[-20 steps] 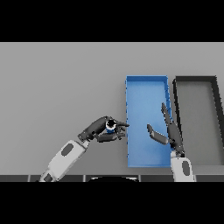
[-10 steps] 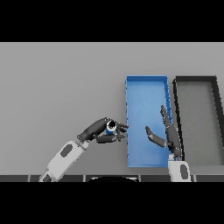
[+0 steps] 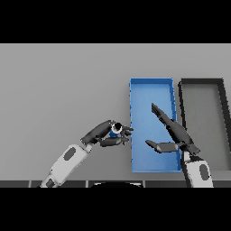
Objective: Pick up the blue pipe and place it into the blue bin.
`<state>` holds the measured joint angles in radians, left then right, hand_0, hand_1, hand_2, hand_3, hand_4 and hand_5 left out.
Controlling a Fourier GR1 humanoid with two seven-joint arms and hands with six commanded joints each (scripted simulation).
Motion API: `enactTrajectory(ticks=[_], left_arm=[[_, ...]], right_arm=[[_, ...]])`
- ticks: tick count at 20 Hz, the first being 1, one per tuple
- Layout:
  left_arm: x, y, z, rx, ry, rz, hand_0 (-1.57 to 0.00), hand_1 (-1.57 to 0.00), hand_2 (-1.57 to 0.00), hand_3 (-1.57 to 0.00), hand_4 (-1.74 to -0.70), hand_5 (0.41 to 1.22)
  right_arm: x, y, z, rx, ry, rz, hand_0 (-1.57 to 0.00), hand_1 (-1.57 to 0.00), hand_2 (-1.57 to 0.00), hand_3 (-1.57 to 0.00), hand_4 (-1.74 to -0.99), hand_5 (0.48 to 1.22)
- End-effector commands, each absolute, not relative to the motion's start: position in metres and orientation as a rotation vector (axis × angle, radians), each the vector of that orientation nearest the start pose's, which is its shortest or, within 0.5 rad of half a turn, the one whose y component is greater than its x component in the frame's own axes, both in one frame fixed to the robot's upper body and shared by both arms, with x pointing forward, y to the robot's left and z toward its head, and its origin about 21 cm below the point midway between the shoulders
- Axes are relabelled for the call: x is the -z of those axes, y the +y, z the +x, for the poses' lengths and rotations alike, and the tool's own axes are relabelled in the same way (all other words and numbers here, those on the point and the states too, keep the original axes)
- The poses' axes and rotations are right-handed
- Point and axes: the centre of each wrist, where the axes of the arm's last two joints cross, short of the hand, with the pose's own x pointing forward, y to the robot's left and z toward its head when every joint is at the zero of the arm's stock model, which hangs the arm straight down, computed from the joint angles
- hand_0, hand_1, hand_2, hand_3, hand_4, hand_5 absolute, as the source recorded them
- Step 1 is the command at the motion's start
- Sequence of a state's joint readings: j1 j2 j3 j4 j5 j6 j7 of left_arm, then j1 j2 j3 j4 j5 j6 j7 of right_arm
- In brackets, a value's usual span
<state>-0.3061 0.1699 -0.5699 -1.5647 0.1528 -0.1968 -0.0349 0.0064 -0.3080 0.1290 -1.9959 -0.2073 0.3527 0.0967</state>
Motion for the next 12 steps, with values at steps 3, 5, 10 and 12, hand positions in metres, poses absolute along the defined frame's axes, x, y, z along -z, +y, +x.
enactTrajectory(ticks=[3,5,10,12], left_arm=[[-0.050,0.104,0.263,0.797,-1.652,-0.620,-1.57,-1.57,-1.57,-1.44,-1.73,1.221],[-0.052,0.105,0.265,0.807,-1.658,-0.610,-1.57,-1.57,-1.57,-1.44,-1.73,1.221],[-0.052,0.106,0.269,0.807,-1.647,-0.618,-1.57,-1.57,-1.57,-1.44,-1.73,1.221],[-0.050,0.106,0.268,0.810,-1.648,-0.627,-1.57,-1.57,-1.57,-1.44,-1.73,1.221]], right_arm=[[-0.135,-0.225,0.231,-0.724,-1.768,0.414,0.00,0.00,0.00,0.00,-1.305,0.522],[-0.147,-0.212,0.236,-0.811,-1.750,0.451,0.00,0.00,0.00,0.00,-1.297,0.522],[-0.169,-0.186,0.248,-0.996,-1.738,0.510,0.00,0.00,0.00,0.00,-1.304,0.532],[-0.171,-0.174,0.253,-1.049,-1.723,0.546,0.00,0.00,0.00,0.00,-1.282,0.530]])
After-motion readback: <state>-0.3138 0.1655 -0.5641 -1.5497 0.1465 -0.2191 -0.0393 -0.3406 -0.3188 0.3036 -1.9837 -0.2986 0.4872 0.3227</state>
